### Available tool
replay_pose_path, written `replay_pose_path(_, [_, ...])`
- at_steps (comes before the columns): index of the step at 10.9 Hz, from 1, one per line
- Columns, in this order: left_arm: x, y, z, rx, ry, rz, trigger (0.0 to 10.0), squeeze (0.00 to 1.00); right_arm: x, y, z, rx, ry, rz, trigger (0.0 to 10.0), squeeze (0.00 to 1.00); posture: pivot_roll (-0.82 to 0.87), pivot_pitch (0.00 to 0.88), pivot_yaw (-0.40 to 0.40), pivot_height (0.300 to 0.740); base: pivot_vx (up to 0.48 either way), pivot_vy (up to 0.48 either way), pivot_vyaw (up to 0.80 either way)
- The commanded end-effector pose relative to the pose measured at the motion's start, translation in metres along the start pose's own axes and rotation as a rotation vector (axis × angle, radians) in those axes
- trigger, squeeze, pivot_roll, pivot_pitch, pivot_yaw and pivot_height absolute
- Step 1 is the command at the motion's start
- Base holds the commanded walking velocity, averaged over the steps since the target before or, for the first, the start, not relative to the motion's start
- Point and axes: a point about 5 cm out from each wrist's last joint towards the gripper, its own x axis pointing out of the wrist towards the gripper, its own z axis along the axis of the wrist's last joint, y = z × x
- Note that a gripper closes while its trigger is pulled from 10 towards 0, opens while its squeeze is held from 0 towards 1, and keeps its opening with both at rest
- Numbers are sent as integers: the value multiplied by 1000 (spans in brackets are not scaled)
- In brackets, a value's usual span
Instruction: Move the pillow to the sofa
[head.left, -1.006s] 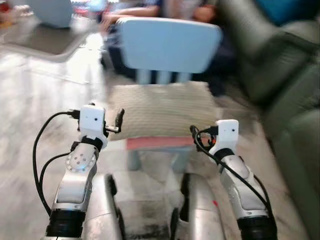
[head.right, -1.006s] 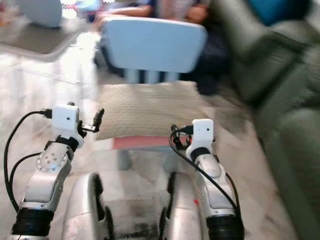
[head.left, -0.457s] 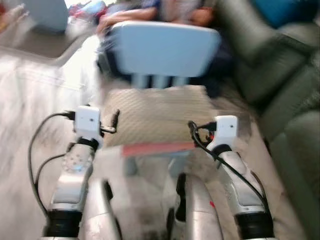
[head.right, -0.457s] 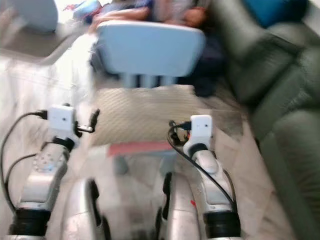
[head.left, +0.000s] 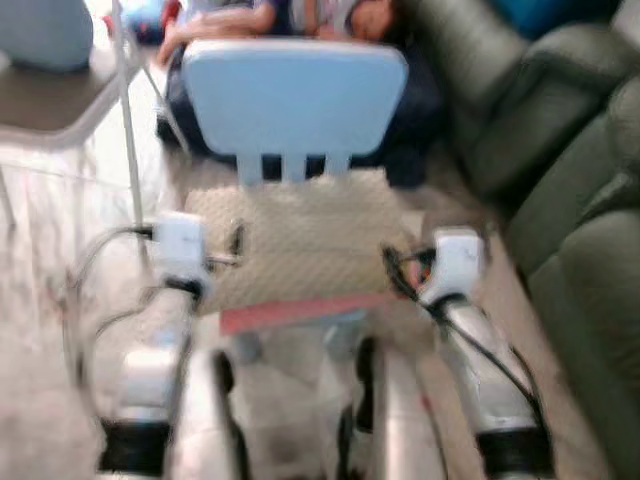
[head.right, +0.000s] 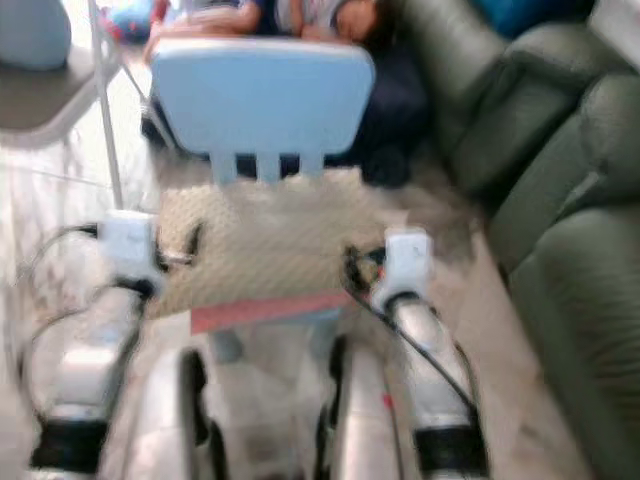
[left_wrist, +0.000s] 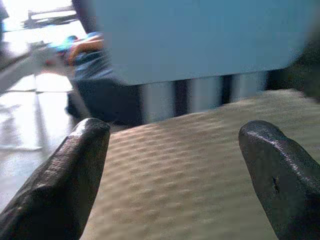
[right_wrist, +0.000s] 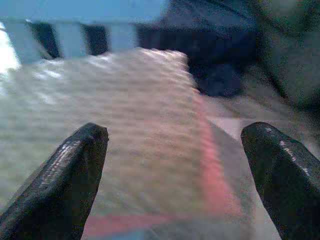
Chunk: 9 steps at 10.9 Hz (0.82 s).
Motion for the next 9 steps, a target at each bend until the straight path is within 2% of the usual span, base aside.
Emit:
replay_pose_path(1, [-4,7,-3,13,23,23,10000,0,-1,1,2,5,4,10,10000,0,-72,210,-82,560,0,0,0])
replay_pose_path(3, [-9,25,-10,46,57,58,10000,0,-3,0,4,28,17,17,10000,0,-69,246,-85,530,0,0,0])
replay_pose_path(5, [-10,37,-25,68,133,78,10000,0,-7,2,3,45,21,32,10000,0,-70,264,-85,485,0,0,0])
replay_pose_path(7, [-4,45,-21,68,113,60,10000,0,-4,1,8,75,7,46,10000,0,-66,270,-83,475,0,0,0])
replay_pose_path(9, [5,55,-11,74,90,109,10000,0,4,-2,17,58,-17,59,10000,0,-59,277,-82,475,0,0,0])
